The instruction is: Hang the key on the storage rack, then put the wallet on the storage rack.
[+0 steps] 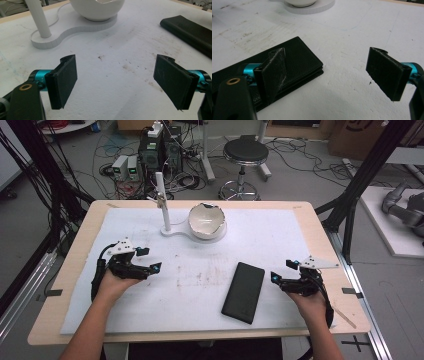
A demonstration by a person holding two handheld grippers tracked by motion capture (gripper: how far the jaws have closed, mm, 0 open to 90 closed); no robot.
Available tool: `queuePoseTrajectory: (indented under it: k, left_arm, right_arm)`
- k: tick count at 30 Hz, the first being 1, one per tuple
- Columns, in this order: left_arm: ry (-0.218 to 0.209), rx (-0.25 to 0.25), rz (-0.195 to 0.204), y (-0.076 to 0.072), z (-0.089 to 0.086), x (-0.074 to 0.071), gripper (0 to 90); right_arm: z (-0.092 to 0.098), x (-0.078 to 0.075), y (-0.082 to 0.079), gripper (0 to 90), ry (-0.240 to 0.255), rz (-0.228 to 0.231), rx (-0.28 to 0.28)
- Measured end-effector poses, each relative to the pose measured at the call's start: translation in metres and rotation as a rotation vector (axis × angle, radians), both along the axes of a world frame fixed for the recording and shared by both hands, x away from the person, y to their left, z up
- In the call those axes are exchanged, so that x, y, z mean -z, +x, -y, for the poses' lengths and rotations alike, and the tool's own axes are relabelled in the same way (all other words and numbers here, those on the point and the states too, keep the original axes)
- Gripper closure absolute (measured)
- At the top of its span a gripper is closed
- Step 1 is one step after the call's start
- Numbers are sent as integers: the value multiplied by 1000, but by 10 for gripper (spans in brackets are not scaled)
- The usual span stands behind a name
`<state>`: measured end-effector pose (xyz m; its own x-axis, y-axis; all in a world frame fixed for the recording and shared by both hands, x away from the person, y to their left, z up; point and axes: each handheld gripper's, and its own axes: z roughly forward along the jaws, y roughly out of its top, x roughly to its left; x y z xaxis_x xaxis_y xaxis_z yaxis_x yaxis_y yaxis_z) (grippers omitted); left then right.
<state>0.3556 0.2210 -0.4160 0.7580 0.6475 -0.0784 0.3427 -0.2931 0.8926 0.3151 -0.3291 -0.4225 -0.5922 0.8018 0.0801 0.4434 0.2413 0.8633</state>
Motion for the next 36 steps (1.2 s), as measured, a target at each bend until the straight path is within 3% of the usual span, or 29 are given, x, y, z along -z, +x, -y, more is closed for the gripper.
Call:
queuePoseTrajectory:
  k: [12,19,24,29,36]
  left_arm:
    - [-5,26,-7,0,8,0,192]
    - [-11,59,-31,-1,16,0,192]
    - [-15,104,-34,-3,34,-2,192]
    - [-33,185,-60,-8,70,-1,192]
    - [-19,286,-113,-7,115,5,192]
  right_arm:
    - [1,-2,-1,172,23,16,1]
    - [1,-1,0,172,21,12,6]
    - [3,-3,-2,172,17,22,2]
    - [7,-3,-3,172,26,25,9]
    - [5,-2,-1,172,19,23,-2]
